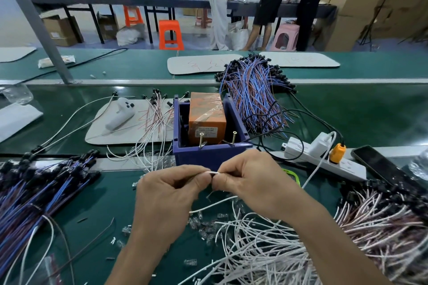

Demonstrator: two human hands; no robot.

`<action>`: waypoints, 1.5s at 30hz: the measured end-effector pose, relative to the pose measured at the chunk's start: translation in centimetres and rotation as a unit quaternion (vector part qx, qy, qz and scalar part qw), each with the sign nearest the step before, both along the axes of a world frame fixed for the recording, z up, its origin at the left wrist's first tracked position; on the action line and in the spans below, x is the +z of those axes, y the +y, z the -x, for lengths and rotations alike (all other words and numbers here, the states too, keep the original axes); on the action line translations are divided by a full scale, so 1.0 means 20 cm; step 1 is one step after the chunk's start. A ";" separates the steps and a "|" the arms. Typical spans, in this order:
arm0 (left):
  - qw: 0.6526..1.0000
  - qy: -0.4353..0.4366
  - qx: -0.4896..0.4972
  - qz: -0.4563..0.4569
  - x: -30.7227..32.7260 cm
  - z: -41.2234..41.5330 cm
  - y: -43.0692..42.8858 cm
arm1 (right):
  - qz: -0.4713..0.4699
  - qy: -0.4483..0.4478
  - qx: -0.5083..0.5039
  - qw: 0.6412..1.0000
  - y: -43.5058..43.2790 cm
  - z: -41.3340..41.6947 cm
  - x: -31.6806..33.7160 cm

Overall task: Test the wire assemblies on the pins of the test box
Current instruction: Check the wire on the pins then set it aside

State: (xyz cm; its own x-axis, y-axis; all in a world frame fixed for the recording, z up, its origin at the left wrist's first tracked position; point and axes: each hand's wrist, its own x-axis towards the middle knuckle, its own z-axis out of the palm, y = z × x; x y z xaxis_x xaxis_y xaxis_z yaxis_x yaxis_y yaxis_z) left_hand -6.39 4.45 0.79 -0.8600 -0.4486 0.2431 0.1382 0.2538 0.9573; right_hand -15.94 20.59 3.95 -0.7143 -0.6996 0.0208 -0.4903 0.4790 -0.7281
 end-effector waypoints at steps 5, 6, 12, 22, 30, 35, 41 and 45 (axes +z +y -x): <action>1.000 -0.016 -0.008 0.009 0.02 0.00 0.01 | 0.003 -0.004 0.007 1.000 0.02 0.02 0.01; 0.999 -0.025 -0.023 0.006 0.02 0.00 0.01 | -0.005 0.009 0.011 1.000 0.03 0.02 0.02; 0.974 -0.122 -0.184 0.049 0.03 0.01 -0.07 | -0.086 0.052 0.071 0.992 0.08 0.02 0.03; 0.992 -0.079 -0.100 -0.010 0.01 0.01 -0.11 | -0.063 -0.050 0.089 0.993 0.09 0.03 0.00; 0.994 -0.032 0.102 0.026 -0.04 0.06 -0.10 | 0.068 -0.073 -0.089 0.991 0.13 0.08 -0.02; 0.991 -0.029 0.127 0.017 -0.05 0.15 -0.13 | 0.153 -0.093 -0.154 0.972 0.13 0.07 -0.03; 0.979 -0.039 0.198 -0.007 -0.08 0.24 -0.15 | 0.154 -0.068 -0.177 0.970 0.15 0.10 -0.05; 0.973 -0.040 0.225 0.009 -0.09 0.26 -0.14 | 0.162 -0.075 -0.168 0.969 0.16 0.10 -0.05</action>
